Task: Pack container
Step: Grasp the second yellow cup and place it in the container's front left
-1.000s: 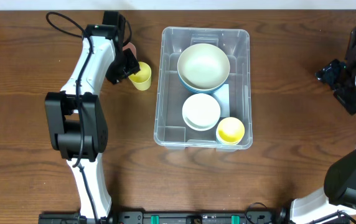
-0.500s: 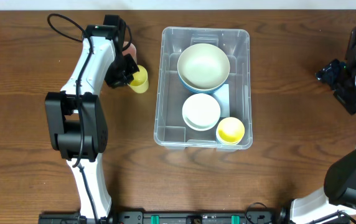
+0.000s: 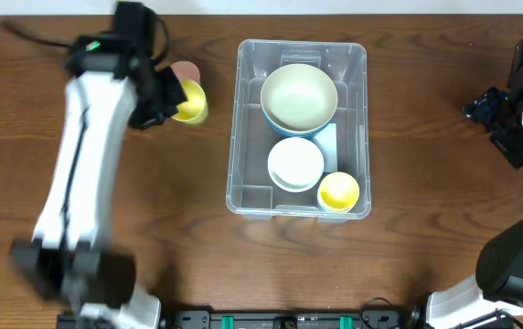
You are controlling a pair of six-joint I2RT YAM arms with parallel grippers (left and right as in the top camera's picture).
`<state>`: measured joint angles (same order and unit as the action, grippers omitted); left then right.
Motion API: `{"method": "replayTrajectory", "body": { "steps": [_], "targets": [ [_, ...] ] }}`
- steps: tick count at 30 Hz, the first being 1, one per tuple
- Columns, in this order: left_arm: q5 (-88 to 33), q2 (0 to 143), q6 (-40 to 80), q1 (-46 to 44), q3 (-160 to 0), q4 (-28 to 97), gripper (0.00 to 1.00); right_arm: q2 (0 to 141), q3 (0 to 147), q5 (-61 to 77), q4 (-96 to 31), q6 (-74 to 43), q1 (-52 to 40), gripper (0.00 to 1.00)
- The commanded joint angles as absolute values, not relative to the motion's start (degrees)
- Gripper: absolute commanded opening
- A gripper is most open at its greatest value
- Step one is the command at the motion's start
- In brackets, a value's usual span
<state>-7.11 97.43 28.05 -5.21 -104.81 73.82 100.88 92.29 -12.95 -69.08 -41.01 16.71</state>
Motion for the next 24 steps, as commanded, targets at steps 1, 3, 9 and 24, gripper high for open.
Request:
{"method": "replayTrajectory", "body": {
  "steps": [1,3,9,24],
  "targets": [
    [-7.7,90.0,27.3,-7.8,-105.3,76.7,0.06,100.6,92.2,-14.1,-69.0,-41.7,16.9,0.99],
    [-8.1,87.2,27.3,-10.6,-105.3,78.7,0.06,100.6,92.2,-14.1,-69.0,-41.7,16.9,0.99],
    [-7.9,87.0,26.9,-21.5,-104.4,80.1,0.06,100.6,92.2,-14.1,-69.0,-41.7,16.9,0.99],
    [-7.9,99.3,28.9,-29.7,-101.8,82.0,0.06,100.6,92.2,-14.1,-69.0,-41.7,16.9,0.99]
  ]
}}
